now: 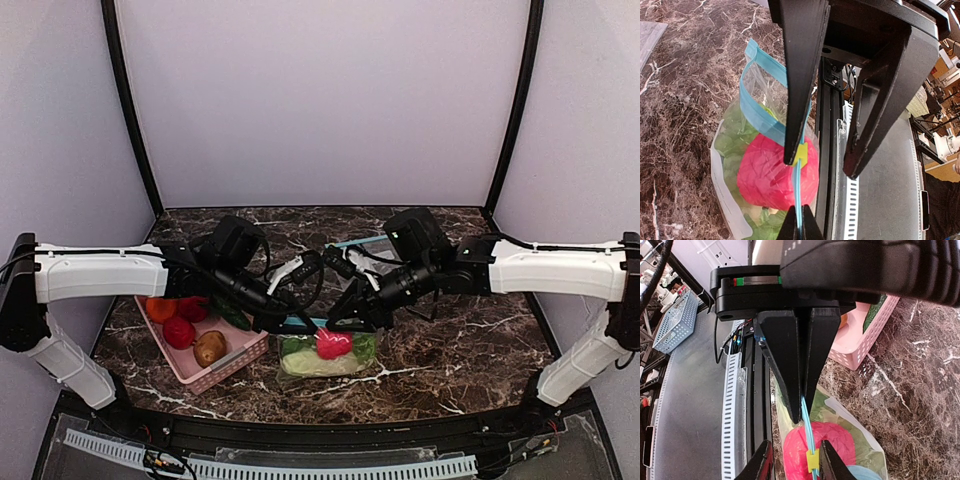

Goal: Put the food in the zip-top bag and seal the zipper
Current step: Zip the zipper on the zipper food storage bag.

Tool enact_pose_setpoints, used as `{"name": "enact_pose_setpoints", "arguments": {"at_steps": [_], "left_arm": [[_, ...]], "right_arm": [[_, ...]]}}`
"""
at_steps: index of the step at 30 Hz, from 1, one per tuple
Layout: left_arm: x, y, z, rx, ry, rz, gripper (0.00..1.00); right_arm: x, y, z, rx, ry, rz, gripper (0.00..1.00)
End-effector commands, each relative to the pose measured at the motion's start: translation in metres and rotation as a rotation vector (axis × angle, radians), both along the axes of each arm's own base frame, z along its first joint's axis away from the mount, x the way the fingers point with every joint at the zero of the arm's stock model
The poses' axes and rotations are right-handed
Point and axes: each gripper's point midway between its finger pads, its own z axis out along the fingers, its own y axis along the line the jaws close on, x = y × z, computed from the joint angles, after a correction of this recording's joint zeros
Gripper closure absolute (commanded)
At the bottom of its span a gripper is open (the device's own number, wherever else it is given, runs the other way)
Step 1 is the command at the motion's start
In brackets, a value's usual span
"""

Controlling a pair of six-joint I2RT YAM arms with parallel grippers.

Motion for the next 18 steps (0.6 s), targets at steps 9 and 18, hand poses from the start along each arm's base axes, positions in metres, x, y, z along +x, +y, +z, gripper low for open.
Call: {"name": "enact_pose_setpoints", "arguments": {"at_steps": [9,18], "left_arm": [[-0.001,0.001,0.022,-0.046,-0.052,-0.01,0.99],[0.002,0.004,0.022,-0.036,-0.07,0.002,0.99]], "right_arm": [[0.01,0.0,-0.015,-0.054,-0.016,-0.023,0.73],[0.011,-0.001,-0.016,-0.066,-0.018,-0.029,0.96]]}}
